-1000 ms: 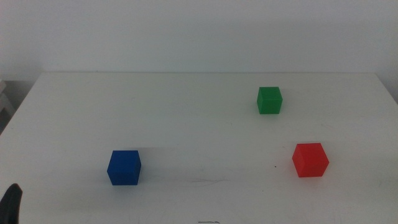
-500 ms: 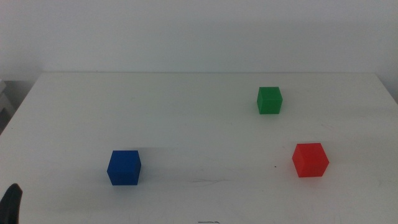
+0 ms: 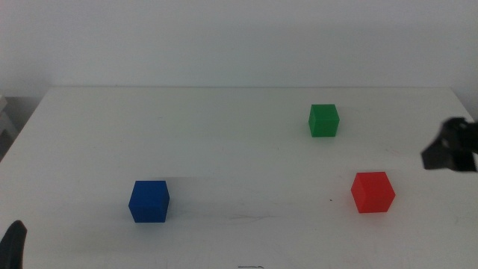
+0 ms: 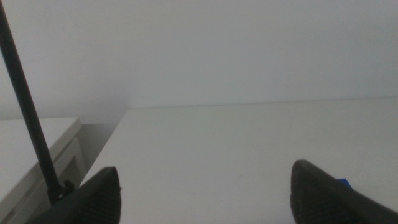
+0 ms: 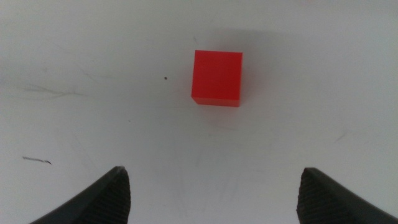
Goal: Stack red cubes first, then green, then blue cubes in a specific spot.
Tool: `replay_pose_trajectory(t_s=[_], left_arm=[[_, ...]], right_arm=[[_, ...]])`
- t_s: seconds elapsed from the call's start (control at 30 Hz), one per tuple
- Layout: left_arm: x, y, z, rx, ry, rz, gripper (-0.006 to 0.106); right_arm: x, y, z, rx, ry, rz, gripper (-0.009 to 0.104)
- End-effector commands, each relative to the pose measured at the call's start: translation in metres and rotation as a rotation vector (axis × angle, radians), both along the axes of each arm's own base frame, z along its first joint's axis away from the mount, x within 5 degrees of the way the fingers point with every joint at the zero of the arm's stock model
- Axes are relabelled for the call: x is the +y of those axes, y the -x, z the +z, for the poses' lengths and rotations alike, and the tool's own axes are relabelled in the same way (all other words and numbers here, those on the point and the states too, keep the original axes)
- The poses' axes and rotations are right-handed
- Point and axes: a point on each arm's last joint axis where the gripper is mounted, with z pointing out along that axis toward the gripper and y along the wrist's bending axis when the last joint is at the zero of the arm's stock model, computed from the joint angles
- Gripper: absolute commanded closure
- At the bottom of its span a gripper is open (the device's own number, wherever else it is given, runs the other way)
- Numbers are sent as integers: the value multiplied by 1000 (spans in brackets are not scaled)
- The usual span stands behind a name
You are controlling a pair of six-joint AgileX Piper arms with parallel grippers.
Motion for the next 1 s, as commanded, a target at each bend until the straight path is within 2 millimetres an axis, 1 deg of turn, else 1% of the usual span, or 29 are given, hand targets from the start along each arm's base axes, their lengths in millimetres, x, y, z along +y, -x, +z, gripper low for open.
replay_pose_trajectory(t_s=[0.0, 0.17, 0.33, 0.47, 0.57, 0.73, 0.97], left_arm=[[0, 2, 9, -101, 14, 3, 7], [0, 2, 9, -101, 14, 3, 7], [0, 2, 9, -101, 14, 3, 7], [0, 2, 9, -101, 14, 3, 7], [0, 2, 9, -101, 14, 3, 7], [0, 2, 9, -101, 14, 3, 7], [0, 2, 9, -101, 14, 3, 7]], right_arm=[[5, -17, 12, -14, -33, -37, 1], [14, -54, -2, 114, -10, -53, 1], [19, -86, -14, 155, 21, -58, 1], [21, -110, -33, 201, 70, -77, 1], [25, -120, -49, 238, 104, -77, 1], [37, -130, -72, 276, 138, -49, 1], [49, -139, -92, 284, 147, -21, 1]])
